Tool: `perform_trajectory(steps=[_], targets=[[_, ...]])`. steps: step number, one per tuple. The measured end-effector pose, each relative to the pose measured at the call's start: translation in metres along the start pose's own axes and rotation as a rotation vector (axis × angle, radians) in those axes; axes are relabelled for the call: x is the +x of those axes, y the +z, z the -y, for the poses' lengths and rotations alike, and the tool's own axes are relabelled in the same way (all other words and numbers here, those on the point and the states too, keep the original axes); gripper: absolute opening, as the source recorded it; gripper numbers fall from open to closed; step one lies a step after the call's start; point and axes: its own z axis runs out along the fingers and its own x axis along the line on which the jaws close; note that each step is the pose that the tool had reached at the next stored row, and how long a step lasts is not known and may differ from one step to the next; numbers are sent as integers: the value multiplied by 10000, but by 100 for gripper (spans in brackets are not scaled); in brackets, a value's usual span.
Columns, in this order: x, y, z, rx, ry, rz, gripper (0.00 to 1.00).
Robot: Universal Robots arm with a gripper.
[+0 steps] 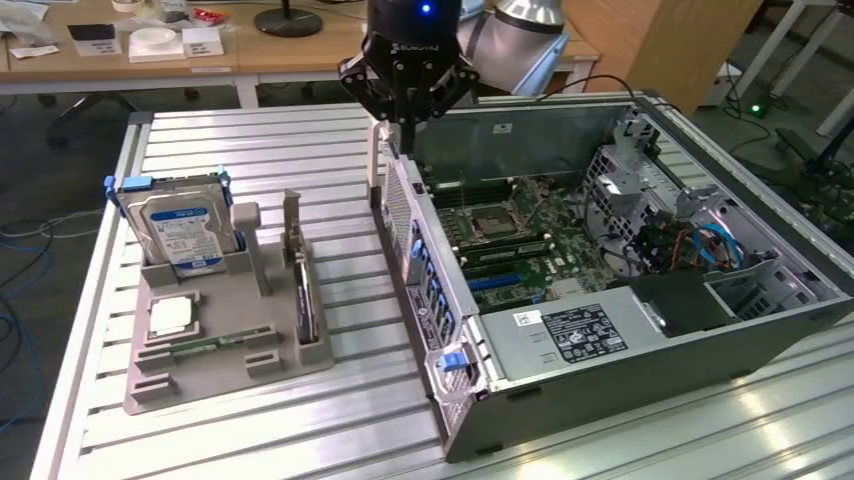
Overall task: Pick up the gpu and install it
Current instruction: 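Reach for the gpu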
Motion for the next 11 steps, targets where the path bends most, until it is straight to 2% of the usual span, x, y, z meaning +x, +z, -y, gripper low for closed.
perform_trajectory(steps=[11], targets=[[144,3,16,0,0,-1,11]])
